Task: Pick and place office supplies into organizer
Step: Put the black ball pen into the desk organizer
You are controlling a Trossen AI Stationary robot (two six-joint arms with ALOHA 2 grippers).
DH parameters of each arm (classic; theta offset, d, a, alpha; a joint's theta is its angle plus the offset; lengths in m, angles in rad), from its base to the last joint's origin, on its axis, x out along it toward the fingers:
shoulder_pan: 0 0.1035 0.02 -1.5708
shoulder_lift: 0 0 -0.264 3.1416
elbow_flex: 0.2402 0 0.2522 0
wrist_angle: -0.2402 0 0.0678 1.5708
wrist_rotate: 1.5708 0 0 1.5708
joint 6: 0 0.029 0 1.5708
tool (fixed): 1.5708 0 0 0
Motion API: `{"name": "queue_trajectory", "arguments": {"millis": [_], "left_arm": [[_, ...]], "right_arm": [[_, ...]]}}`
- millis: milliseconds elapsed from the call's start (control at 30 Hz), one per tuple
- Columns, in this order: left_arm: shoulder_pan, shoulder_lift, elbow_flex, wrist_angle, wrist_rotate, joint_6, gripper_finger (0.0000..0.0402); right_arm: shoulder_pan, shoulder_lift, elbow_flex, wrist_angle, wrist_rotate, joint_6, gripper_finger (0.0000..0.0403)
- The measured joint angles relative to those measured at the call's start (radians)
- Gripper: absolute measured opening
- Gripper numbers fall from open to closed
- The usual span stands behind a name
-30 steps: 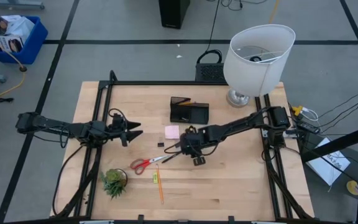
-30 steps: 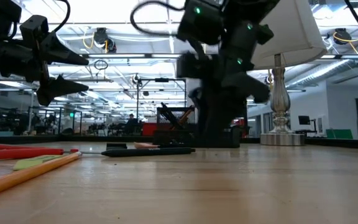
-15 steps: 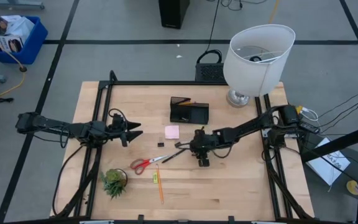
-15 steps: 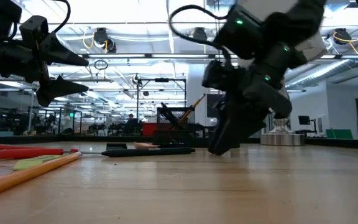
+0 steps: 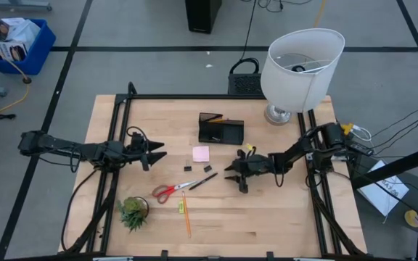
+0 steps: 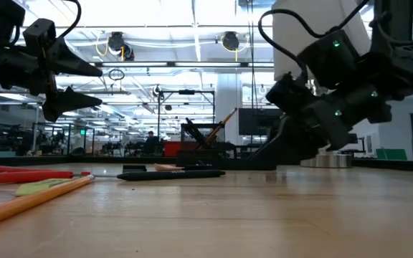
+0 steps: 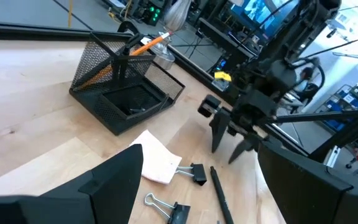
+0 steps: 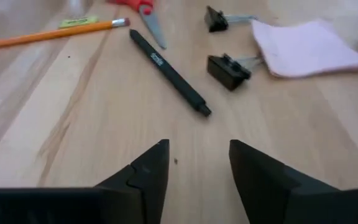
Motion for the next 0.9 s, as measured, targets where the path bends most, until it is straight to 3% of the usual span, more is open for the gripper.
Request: {"name": "queue_trajectory", "arguments": {"millis": [300, 900], "left_arm": [[0.000, 0.000, 0.000, -0.001, -0.013, -0.001, 0.0324], [0.000, 0.000, 0.000, -0.005, -0.008, 0.002, 0.0324]], "right_arm": [[-0.006, 0.111, 0.082, 0.014, 0.001, -0.139, 0.0193], [-0.045, 0.267, 0.200, 0.073, -0.073, -0.133, 0.0183]]}}
